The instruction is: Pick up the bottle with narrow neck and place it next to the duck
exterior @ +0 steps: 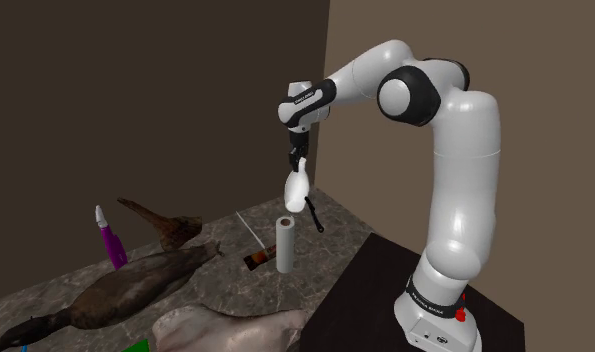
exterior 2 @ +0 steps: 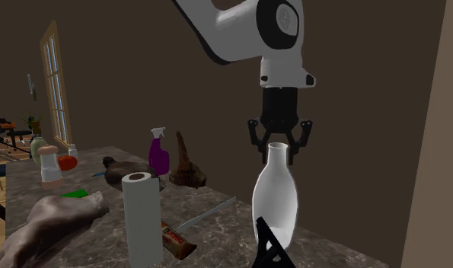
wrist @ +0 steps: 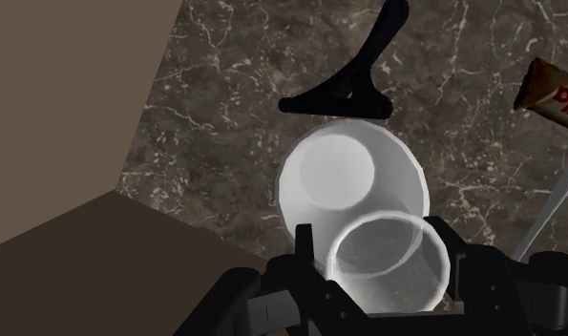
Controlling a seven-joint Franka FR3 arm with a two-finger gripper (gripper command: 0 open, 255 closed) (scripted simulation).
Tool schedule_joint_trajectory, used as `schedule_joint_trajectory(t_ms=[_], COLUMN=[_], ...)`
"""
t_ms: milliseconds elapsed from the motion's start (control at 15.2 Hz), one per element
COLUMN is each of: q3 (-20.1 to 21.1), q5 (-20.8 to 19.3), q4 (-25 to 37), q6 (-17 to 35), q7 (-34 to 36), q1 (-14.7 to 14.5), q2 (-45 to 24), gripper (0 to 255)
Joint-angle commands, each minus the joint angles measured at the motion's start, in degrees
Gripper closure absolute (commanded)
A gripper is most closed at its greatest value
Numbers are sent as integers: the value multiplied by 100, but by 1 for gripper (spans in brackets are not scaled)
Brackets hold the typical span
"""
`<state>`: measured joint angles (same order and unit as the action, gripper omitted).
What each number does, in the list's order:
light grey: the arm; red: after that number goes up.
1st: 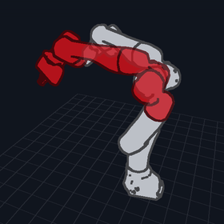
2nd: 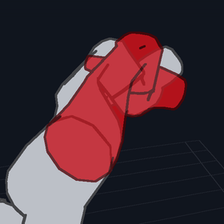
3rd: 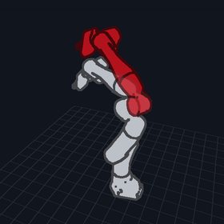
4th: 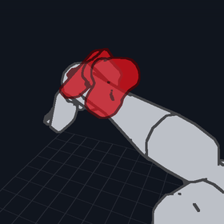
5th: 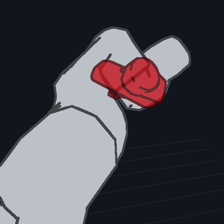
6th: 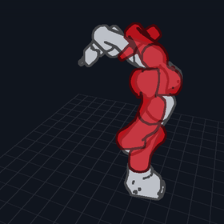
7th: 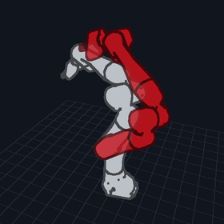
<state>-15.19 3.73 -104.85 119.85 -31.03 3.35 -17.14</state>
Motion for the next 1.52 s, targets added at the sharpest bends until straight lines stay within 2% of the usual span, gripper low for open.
schedule_joint_trajectory(t_ms=[0, 1452], q3=[-11, -54], q5=[-25, -152], q4=[68, 1267], q6=[-141, -1711], q7=[8, 72], q1=[-3, -14], q2=[77, 463], gripper=[255, 255])
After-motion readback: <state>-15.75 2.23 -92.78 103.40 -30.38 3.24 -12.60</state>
